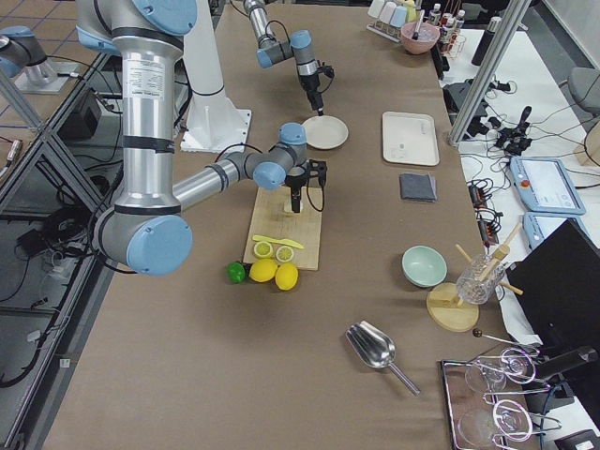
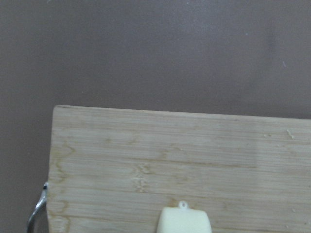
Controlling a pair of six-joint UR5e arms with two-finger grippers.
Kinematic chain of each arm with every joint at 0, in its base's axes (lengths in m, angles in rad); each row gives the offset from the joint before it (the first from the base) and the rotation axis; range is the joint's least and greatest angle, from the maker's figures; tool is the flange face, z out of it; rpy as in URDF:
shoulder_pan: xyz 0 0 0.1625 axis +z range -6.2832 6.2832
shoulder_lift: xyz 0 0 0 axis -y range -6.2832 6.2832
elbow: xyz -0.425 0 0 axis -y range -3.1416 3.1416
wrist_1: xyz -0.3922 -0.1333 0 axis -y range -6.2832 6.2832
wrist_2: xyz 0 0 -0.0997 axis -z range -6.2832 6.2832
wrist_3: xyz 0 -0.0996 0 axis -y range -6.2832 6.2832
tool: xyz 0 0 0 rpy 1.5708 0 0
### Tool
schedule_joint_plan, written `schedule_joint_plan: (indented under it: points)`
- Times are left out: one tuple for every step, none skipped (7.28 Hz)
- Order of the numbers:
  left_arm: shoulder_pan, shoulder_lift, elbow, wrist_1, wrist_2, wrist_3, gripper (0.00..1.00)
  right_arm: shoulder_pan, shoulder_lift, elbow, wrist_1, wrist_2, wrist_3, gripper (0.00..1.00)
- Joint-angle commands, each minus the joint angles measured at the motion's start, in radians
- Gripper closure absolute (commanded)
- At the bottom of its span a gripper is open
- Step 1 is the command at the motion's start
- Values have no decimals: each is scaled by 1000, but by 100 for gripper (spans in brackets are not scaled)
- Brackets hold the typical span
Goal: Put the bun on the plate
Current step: 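Grasp the cream bun with the right gripper while the left gripper withdraws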
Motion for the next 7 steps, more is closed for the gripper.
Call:
schedule_joint_plan:
  points:
    - [-37,11,-18,0,1,60,2,-8,-12,-7,42,-4,0,78]
    - [-51,69,-49,0,0,101,2,-8,-8,1,42,-3,0,100]
    - [-82,95,-57,0,-2,167,2,-8,-3,16,42,-3,2,100]
    - [-120,103,-55,0,-8,216,2,-7,15,33,39,0,3,100]
    - [-168,135,-69,-3,-11,381,2,4,49,44,29,4,5,100]
    - [-241,173,-86,-3,-16,575,2,12,111,42,-5,5,5,100]
    - [-313,195,-76,0,-52,621,2,6,215,38,-96,-4,5,100]
